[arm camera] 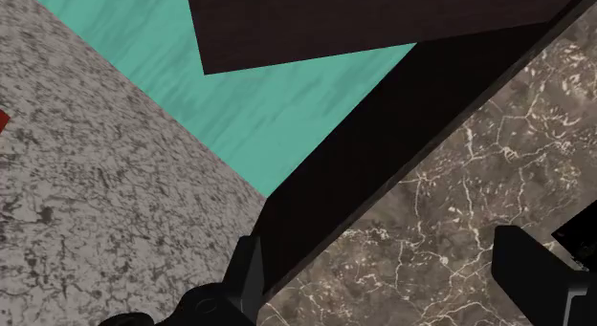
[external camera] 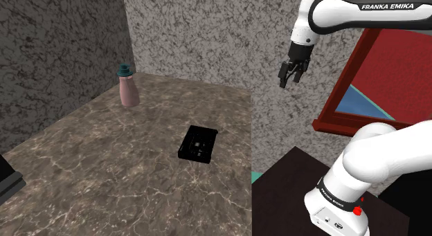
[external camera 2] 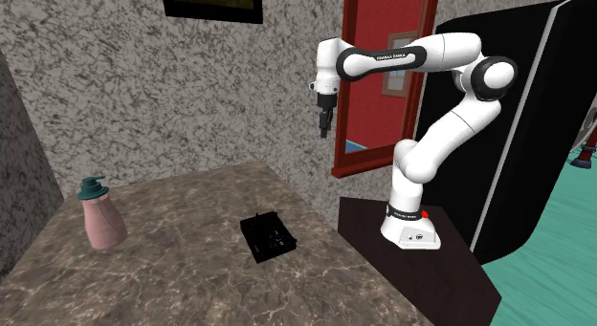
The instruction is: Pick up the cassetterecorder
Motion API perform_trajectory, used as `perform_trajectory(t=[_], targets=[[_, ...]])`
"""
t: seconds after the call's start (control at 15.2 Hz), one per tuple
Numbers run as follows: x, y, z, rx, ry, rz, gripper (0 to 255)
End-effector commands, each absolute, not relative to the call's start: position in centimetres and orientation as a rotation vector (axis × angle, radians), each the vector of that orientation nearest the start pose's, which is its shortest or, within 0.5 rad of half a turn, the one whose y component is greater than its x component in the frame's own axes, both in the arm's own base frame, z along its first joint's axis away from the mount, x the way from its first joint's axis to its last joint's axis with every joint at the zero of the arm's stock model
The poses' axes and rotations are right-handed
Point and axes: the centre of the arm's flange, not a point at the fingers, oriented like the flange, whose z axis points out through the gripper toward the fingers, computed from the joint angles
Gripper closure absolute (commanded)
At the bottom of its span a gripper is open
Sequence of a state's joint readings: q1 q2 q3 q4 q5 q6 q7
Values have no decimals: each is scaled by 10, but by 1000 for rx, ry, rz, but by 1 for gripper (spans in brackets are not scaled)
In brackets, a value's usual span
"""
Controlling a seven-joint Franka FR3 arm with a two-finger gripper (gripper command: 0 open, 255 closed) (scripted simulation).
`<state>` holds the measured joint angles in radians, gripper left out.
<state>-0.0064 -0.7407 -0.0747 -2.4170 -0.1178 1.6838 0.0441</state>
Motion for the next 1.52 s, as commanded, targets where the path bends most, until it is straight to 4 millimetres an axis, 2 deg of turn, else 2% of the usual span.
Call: perform_trajectory(t=[0.0,0.73,1.45], targets=[[325,-43,556,-3205,149,-9,0],[358,62,485,-3048,552,-9,0],[419,161,426,-2843,918,-9,0]])
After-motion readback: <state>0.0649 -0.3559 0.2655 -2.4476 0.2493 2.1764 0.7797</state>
